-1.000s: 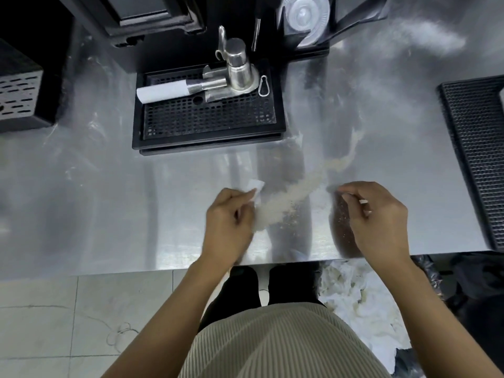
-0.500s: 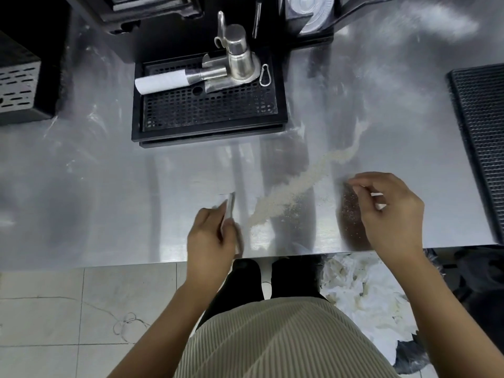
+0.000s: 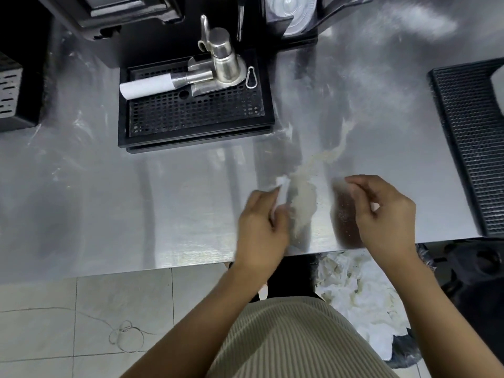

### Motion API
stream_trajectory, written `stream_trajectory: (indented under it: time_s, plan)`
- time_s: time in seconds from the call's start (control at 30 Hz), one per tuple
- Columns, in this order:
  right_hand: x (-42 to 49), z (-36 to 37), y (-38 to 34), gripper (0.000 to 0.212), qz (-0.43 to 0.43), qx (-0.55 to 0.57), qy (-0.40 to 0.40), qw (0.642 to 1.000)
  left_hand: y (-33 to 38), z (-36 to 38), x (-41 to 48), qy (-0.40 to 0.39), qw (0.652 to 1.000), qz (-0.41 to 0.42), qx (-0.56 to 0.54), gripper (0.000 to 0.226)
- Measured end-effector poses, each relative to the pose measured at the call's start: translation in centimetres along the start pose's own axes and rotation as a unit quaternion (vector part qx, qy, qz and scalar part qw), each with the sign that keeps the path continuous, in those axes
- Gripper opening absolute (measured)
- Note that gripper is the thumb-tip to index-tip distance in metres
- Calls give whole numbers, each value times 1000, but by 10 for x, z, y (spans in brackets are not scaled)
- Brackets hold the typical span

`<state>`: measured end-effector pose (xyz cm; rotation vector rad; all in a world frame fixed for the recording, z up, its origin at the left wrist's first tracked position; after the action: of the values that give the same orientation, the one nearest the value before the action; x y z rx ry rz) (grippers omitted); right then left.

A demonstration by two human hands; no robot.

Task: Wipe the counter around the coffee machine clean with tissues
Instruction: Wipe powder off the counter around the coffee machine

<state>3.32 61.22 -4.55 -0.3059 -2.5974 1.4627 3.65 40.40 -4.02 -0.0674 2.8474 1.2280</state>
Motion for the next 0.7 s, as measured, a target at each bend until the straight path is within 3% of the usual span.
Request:
stream_trajectory:
  time_s: [0.17,0.37,0.57,0.7]
  plan:
    - [0,-9,10,30,5,-16,18,1000,-40,-53,5,44,993,-49,93,33]
    - [-1,-17,10,29,11,-1,31,999,-48,-23,30,47,994,-48,88,23]
    - [-6,-23,14,27,16,0,46,999,-1,35,51,-15,999,31,23,37]
    - [-10,-24,15,18,28,9,39,999,21,60,54,-107,990,88,11,36]
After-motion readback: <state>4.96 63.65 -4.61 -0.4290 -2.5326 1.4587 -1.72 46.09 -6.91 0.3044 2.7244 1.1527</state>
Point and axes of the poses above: each hand's wrist, its own x-axis towards the middle knuckle, its own z-axis out of the palm, y = z × x, the point moved 8 cm from there along x, towards the middle knuckle, and after that the axes turned 5 degrees about x, right-handed, at the moved point
